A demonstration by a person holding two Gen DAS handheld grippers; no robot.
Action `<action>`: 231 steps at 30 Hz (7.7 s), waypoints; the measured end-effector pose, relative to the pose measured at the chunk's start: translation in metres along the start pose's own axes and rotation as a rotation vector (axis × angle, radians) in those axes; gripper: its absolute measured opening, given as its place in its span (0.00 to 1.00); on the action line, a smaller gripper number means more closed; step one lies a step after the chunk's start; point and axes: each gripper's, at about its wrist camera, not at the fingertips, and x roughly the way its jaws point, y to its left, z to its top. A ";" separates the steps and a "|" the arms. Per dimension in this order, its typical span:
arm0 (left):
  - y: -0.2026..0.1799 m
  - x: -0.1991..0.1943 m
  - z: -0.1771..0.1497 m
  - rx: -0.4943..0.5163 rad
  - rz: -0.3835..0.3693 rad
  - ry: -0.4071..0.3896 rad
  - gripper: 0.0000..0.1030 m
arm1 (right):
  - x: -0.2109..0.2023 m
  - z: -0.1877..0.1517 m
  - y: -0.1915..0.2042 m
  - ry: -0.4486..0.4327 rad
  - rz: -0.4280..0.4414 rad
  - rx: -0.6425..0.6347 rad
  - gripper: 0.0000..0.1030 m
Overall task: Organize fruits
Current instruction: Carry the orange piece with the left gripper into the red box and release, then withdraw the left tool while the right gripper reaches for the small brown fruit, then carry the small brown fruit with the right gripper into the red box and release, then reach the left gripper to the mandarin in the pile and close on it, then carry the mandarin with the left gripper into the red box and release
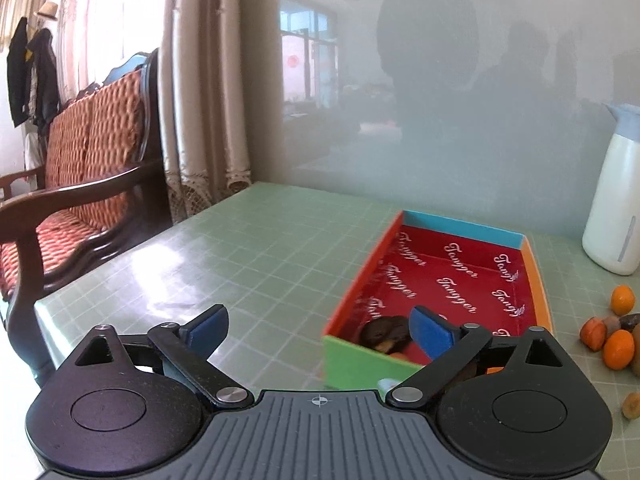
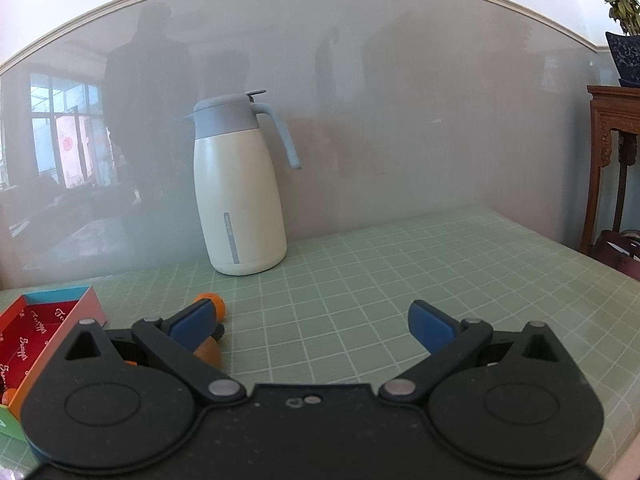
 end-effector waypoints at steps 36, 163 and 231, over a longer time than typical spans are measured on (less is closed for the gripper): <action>0.116 -0.015 -0.016 -0.205 0.169 -0.044 1.00 | 0.031 -0.042 0.089 0.321 0.279 -0.166 0.37; -0.144 -0.055 -0.032 0.269 -0.381 -0.099 1.00 | 0.008 -0.002 -0.060 0.039 -0.012 0.149 0.99; -0.224 -0.004 -0.034 0.247 -0.443 -0.031 0.36 | -0.005 0.005 -0.087 -0.116 -0.280 0.099 1.00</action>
